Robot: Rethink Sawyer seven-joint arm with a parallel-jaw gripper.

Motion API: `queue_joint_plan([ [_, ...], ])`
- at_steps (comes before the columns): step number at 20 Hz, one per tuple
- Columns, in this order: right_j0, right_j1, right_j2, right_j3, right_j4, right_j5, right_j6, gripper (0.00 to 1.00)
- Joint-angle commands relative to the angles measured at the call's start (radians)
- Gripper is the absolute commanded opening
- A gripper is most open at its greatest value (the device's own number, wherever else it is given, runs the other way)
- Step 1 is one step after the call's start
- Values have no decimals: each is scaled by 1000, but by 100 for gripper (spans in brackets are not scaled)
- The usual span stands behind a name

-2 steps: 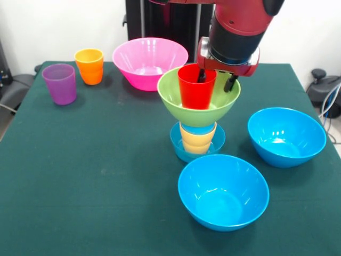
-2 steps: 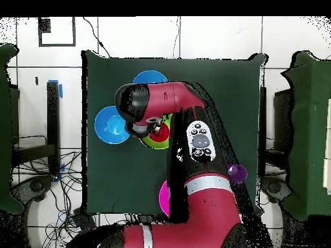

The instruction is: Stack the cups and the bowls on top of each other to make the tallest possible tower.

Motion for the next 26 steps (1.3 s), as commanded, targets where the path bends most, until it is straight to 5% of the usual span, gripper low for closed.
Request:
queue_joint_plan([
  [1,34,-40,38,-7,-91,-38,-107,100],
  [26,131,-148,-53,-51,-137,82,14,100],
])
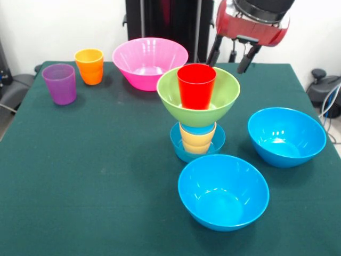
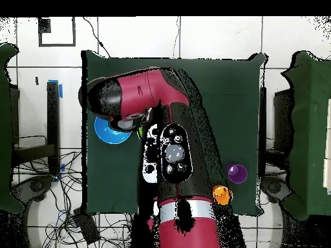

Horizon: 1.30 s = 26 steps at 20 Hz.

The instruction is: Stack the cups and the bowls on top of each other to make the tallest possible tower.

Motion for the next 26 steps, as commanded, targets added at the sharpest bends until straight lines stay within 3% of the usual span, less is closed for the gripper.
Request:
queue_joint_plan([
  [1,35,-19,-17,8,-30,82,30,100],
  [9,81,-62,-84,80,21,42,174,100],
  [15,69,-48,-71,149,120,-117,215,100],
  [20,86,-44,-76,133,138,-160,194,100],
  [26,149,-55,-141,146,186,-206,330,100],
])
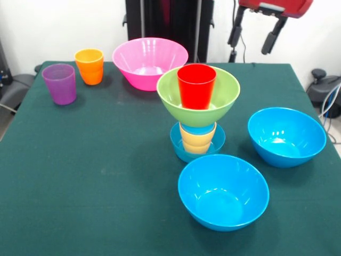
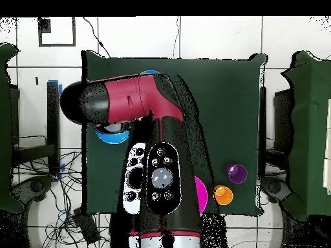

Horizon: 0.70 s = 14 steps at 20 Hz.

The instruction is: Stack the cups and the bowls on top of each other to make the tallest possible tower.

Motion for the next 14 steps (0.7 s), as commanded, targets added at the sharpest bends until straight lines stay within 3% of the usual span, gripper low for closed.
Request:
queue_joint_plan([
  [1,80,20,-42,122,63,-101,342,100],
  [5,108,20,-86,204,167,-162,485,100],
  [11,88,35,-78,267,285,-209,494,100],
  [14,80,49,-63,294,286,-282,467,100],
])
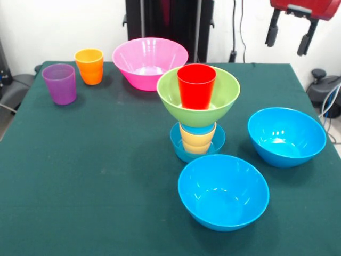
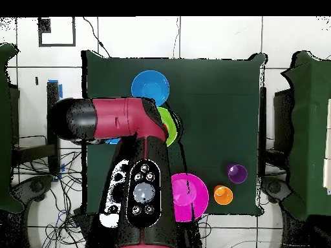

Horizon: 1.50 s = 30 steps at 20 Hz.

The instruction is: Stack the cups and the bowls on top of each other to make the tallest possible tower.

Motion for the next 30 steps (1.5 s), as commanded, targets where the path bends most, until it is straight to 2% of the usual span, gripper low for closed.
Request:
queue_joint_plan([
  [1,-18,57,33,151,27,-141,132,100],
  [7,6,101,40,116,-101,-238,10,100],
  [9,5,123,61,100,-116,-231,-27,100],
  [12,51,147,35,66,-133,-228,28,100],
  [16,107,158,-11,67,-117,-251,130,100],
  [22,101,151,-4,110,-89,-292,116,100],
  [26,138,160,-34,107,-82,-306,161,100],
  [30,139,173,-34,122,-58,-343,176,100],
])
